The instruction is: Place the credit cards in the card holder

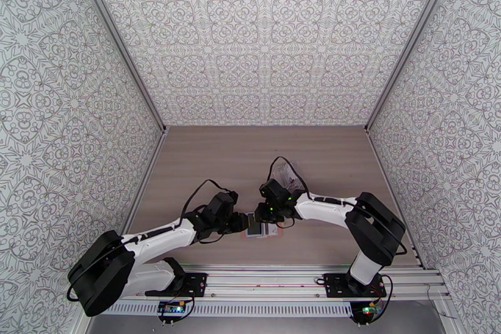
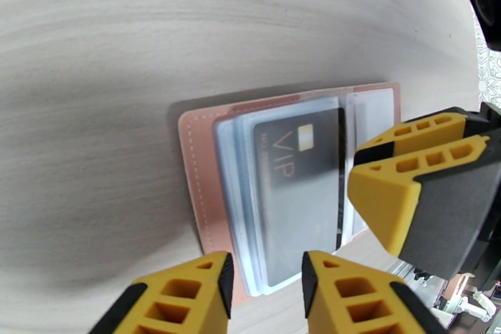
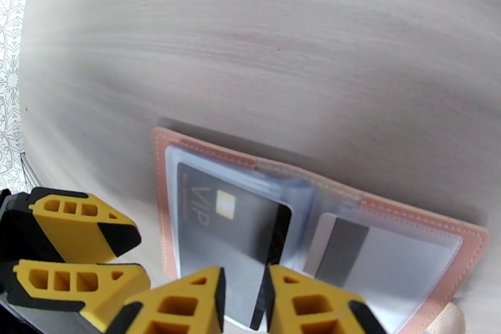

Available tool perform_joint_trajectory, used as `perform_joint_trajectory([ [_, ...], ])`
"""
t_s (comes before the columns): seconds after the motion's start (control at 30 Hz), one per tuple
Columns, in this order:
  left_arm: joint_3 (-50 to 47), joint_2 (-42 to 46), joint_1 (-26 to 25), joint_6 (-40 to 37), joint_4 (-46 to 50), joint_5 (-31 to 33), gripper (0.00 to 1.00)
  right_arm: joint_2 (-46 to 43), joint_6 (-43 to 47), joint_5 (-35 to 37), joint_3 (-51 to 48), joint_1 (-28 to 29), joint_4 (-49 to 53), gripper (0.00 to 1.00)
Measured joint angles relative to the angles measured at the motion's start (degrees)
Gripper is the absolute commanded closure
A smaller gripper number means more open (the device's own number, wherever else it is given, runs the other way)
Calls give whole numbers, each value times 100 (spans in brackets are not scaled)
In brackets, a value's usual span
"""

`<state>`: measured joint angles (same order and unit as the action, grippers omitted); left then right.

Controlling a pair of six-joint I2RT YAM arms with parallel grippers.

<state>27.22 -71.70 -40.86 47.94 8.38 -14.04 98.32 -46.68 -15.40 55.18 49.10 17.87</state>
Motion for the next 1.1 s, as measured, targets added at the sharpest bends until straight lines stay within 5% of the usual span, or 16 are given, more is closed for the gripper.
perform_joint_trajectory([
  [1.1, 0, -153, -42, 70, -136, 0, 62, 44, -2, -2, -175, 35, -138, 72],
])
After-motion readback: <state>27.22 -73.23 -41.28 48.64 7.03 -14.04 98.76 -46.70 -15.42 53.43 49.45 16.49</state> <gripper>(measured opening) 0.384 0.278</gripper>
